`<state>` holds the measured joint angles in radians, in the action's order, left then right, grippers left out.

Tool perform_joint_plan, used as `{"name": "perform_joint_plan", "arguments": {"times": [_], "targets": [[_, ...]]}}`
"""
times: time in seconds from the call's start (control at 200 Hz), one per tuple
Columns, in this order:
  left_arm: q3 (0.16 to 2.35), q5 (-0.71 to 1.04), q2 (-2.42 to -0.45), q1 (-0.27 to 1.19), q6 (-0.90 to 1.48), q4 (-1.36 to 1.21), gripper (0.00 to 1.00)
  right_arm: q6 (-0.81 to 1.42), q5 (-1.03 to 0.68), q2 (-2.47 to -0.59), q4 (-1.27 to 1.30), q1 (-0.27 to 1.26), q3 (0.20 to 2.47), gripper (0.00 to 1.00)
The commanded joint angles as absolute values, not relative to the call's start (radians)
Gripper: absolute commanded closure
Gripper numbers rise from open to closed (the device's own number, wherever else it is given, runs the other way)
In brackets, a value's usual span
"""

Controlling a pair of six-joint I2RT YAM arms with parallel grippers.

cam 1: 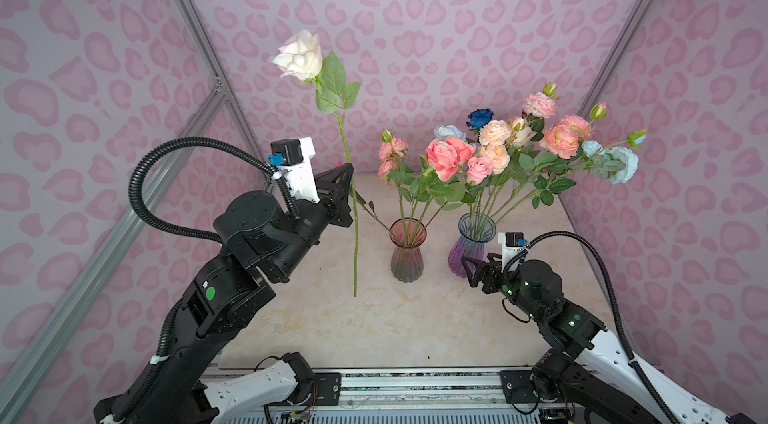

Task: Arrange the flowers into the vase
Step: 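Lift the white rose upward and carry it toward the pink vase, then lower the white rose stem into the pink vase with the left gripper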

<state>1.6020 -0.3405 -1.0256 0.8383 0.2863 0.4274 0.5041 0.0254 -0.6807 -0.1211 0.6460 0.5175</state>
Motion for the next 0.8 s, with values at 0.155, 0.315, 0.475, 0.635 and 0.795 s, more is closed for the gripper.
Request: {"name": "perform_joint_plan", "arguments": {"times": [0.155, 0.315, 0.475, 0.635, 0.795], "targets": [[1.522, -0.259, -1.13, 0.924, 0.082, 0.009, 0.97, 0.495, 0.05, -0.692, -0.112, 0.645, 0.533, 0.07], [1.531, -0.252, -1.213, 0.924, 0.035, -0.152, 0.97, 0.493, 0.061, -0.69, -0.12, 0.645, 0.543, 0.07], [1.499, -0.264, -1.275, 0.924, -0.01, -0.312, 0.97, 0.492, 0.062, -0.698, -0.114, 0.643, 0.546, 0.07], [1.445, -0.29, -1.309, 0.922, -0.053, -0.456, 0.97, 0.486, 0.058, -0.712, -0.107, 0.643, 0.55, 0.07], [1.386, -0.314, -1.324, 0.92, -0.082, -0.53, 0.97, 0.483, 0.061, -0.716, -0.111, 0.64, 0.547, 0.07]]}}
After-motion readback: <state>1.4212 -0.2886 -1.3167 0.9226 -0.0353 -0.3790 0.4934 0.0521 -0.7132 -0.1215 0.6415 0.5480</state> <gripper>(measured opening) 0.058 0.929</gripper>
